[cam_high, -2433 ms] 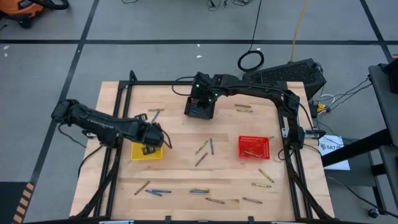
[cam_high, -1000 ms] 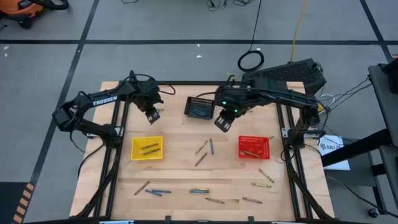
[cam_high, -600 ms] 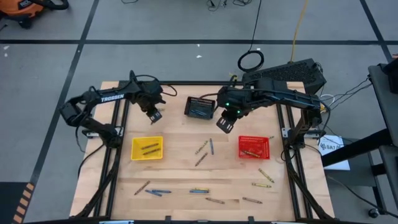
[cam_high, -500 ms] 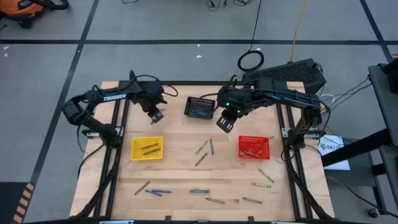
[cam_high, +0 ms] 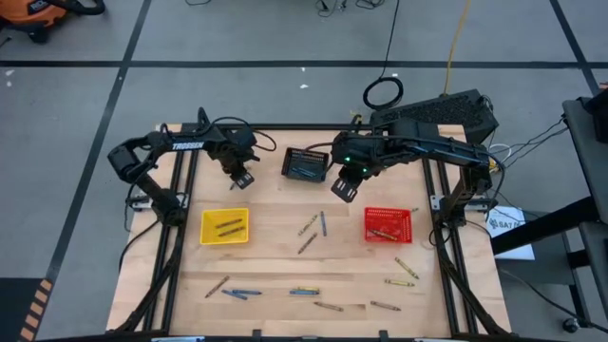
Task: Sort crayons
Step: Put the blue crayon into the black bin
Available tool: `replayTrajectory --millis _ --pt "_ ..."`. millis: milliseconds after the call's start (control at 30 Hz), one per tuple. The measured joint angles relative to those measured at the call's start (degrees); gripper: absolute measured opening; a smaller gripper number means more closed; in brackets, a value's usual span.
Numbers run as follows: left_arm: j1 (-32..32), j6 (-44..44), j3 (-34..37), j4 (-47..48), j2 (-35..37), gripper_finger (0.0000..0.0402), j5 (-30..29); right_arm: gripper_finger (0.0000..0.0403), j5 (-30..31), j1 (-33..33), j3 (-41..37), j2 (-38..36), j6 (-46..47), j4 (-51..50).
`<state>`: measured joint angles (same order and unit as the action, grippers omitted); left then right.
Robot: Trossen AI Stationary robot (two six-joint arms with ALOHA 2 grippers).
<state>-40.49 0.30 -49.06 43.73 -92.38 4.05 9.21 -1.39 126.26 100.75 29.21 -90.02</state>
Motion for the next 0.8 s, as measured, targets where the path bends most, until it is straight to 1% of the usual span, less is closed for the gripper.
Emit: replayTrajectory --millis 200,333,433,533,633,800 --pt "0.0 -0.04 -0.31 -0.81 -2.52 0.0075 -0.04 0.0089 0.0 0.0 0.0 0.0 0.02 0.0" --pt "0.0 -1.38 -0.28 -0.69 -2.92 0.0073 -0.04 0.0089 0.0 0.0 0.0 0.0 -0.07 0.0" --pt "0.0 -1.42 -0.27 -0.02 -2.98 0.006 0.34 0.0089 0.0 0.0 0.0 0.0 -0.13 0.0" --pt "0.24 -1.4 -0.26 0.58 -3.03 0.0035 0.48 0.0089 0.0 0.0 0.0 0.0 -0.75 0.0" --pt "0.28 -1.07 -0.26 0.87 -3.03 0.001 2.19 0.0089 0.0 0.0 0.0 0.0 -1.42 0.0" --pt "0.28 -0.88 -0.22 1.46 -3.05 0.0008 3.0 0.0089 0.0 0.0 0.0 0.0 -1.42 0.0"
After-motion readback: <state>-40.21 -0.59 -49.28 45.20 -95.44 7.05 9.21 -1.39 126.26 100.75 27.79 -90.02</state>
